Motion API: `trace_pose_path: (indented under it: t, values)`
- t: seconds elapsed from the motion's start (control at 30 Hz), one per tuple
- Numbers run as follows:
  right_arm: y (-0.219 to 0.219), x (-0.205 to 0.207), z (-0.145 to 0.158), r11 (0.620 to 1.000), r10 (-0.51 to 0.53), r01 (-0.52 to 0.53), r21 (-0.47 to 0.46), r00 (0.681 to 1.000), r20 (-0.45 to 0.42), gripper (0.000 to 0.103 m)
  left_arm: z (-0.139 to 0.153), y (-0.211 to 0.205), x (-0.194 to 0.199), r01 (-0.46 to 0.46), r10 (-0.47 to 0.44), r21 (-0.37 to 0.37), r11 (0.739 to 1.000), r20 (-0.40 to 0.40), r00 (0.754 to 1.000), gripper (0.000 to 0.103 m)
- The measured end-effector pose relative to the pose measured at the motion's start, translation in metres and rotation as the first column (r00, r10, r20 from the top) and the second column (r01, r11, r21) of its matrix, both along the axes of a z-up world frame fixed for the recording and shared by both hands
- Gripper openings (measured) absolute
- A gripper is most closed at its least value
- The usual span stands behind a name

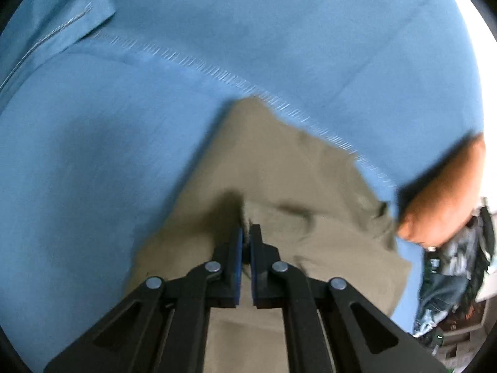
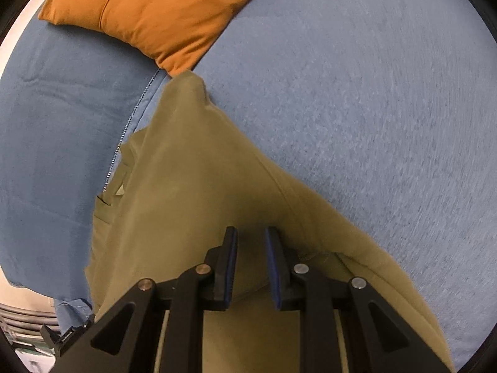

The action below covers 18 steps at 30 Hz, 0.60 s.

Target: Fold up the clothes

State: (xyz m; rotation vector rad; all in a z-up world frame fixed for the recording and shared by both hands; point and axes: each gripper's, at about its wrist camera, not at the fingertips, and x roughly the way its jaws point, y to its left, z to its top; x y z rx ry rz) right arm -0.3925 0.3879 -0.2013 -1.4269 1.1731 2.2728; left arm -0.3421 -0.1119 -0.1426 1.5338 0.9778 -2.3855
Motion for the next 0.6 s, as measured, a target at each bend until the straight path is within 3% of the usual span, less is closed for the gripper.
trace_pose_path:
  t: [0.07,0.13,0.2,0.3,0.4,0.47,0.53,0.6]
  values:
    - [-0.001,-0.003,0.003,1.0,0.002,-0.002,0.013,1.0,-0.005,0.018,-0.014,0.003,-0.003,0.012,-0.01,-0.02,1.0,0.082,0.997,0.015]
    - [-0.003,-0.003,0.008,1.0,0.002,-0.002,0.028,1.0,-0.018,0.018,-0.002,0.01,-0.005,0.016,-0.01,-0.086,0.996,0.068,0.998,0.015]
    - [-0.004,-0.003,0.013,0.999,0.003,-0.002,0.043,0.999,-0.032,0.018,0.032,0.022,0.0,-0.001,-0.006,-0.234,0.972,-0.028,1.0,0.013]
    - [-0.006,-0.002,0.021,0.998,0.005,-0.001,0.066,0.999,-0.053,0.018,0.062,0.044,0.005,0.028,-0.083,-0.323,0.946,-0.157,0.984,0.013]
    - [-0.011,-0.008,0.015,0.997,0.042,-0.041,0.058,0.999,-0.02,0.018,0.05,0.07,-0.009,0.14,-0.188,-0.304,0.942,-0.134,0.973,0.014]
    - [-0.013,-0.011,0.002,0.998,0.059,-0.06,0.029,0.998,0.038,0.018,0.008,0.083,-0.029,0.23,-0.229,-0.22,0.948,0.03,0.973,0.013]
    - [-0.009,-0.006,0.0,0.999,0.031,-0.03,-0.01,0.999,0.041,0.018,-0.008,0.084,-0.03,0.215,-0.212,-0.19,0.958,0.04,0.977,0.013]
    - [-0.007,-0.005,0.008,1.0,0.027,-0.027,0.001,0.999,0.018,0.018,0.008,0.092,-0.029,0.221,-0.229,-0.219,0.95,-0.012,0.973,0.013]
